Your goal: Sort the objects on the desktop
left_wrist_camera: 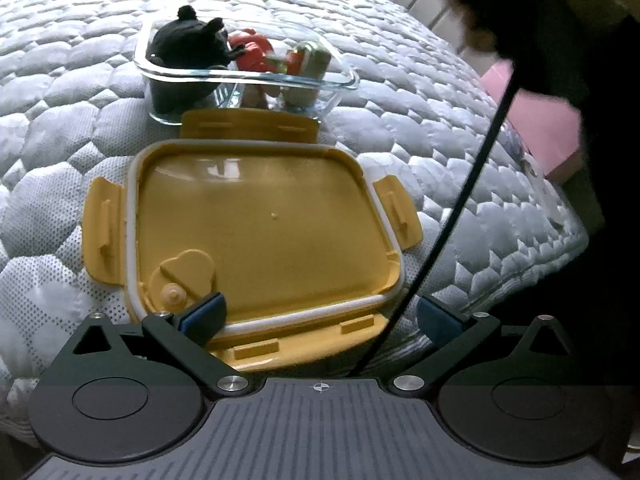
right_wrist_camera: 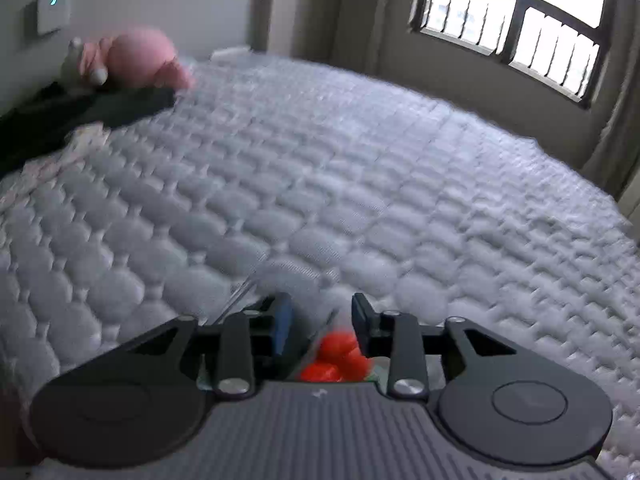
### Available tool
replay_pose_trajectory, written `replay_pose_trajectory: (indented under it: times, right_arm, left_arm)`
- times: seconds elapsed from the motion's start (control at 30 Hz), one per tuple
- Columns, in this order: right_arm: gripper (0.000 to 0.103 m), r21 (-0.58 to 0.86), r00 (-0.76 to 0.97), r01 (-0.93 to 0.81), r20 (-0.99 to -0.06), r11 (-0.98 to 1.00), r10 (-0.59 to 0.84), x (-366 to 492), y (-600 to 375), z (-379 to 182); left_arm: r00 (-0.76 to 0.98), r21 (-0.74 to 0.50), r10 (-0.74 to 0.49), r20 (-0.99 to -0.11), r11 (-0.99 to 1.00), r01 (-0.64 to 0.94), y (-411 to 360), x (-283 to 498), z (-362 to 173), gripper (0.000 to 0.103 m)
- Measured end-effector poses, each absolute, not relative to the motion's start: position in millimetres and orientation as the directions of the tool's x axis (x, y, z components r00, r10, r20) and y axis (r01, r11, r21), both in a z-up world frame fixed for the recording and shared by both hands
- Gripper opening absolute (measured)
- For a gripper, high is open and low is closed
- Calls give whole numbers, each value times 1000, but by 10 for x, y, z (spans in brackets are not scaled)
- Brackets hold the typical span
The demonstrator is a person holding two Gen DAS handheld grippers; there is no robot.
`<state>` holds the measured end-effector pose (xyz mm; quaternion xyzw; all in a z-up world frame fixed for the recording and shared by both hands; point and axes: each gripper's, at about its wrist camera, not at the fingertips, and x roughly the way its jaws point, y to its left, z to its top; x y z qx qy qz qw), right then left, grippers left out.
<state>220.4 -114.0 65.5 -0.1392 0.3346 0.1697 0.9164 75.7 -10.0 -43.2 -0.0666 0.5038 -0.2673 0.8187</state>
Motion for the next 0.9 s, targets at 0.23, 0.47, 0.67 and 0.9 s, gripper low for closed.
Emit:
replay_pose_trajectory:
  times: [0.23,0.47,0.67,0.9]
  right_arm:
    - [38,9,526,-328,-829,945,191,2431,-1531,327]
    - [47,41,450,-313,-873,949,186,2421,-1648,81]
    - [35,-2,481,-358,-857,934,182,2338,-1605,62]
    - [35,-305,643,-424,-764,853,47,2289,-1365,105]
  left_arm:
    - [350,-372,-504,-789,847,380,-108,749,-433,103]
    - [351,-369,-503,-790,847,384,-115,744,-434,103]
    - [350,-366,-503,-790,846,389,-119,745,-435,103]
    - [354,-359,-496,-793,850,386,-144,735,-433,103]
